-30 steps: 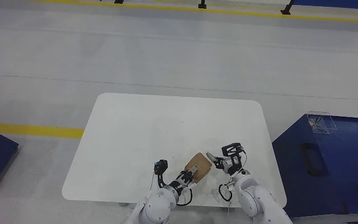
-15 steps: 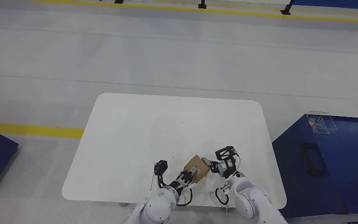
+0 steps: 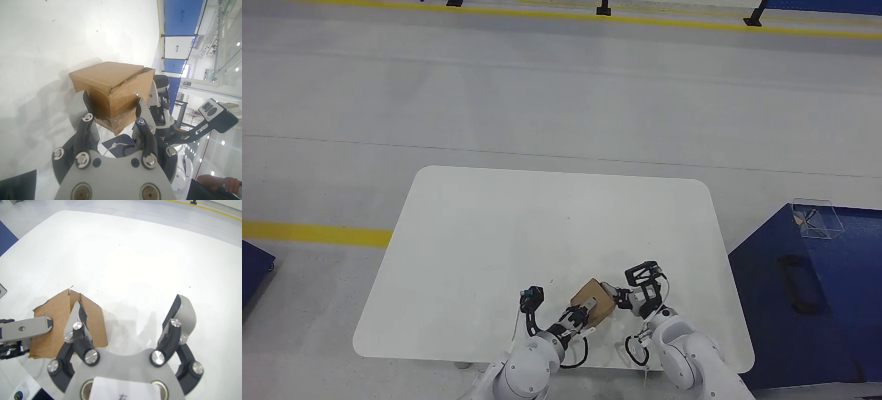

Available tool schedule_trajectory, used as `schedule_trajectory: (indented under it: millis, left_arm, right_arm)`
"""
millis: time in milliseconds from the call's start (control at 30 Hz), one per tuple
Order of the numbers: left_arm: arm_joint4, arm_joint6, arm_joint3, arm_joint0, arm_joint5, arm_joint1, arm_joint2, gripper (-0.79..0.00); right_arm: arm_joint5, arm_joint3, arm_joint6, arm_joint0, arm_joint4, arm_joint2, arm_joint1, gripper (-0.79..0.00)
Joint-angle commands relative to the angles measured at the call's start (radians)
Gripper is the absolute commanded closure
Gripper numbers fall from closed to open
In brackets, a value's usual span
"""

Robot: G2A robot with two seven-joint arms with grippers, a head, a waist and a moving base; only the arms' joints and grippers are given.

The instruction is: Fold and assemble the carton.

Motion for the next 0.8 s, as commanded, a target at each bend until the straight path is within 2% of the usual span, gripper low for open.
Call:
schedule_trajectory:
  millis: [0,500,567,633,767]
  left_arm:
    - [0.002,-0.001,-0.001,0.0,0.006,0.001,-0.001,-0.406]
    - [0.006,0.007,0.008,-0.02,0.06,0.002,0.001,-0.428]
    - [0.005,0.011,0.012,-0.025,0.063,0.001,0.003,-0.406]
    - [0.003,0.013,0.014,-0.027,0.064,0.0,0.005,-0.434]
    - [0.003,0.013,0.014,-0.028,0.065,0.0,0.008,-0.44]
  right_arm:
    - [-0.001,0.001,0.005,0.002,-0.002,0.001,0.0,-0.785]
    - [0.022,0.029,0.044,0.033,0.006,0.013,-0.004,-0.785]
    - [0.015,0.024,0.043,0.035,0.02,0.017,-0.005,-0.785]
    - [0.011,0.009,0.031,0.029,0.033,0.023,-0.005,-0.785]
    - [-0.036,-0.029,0.003,0.001,0.051,0.033,-0.002,-0.785]
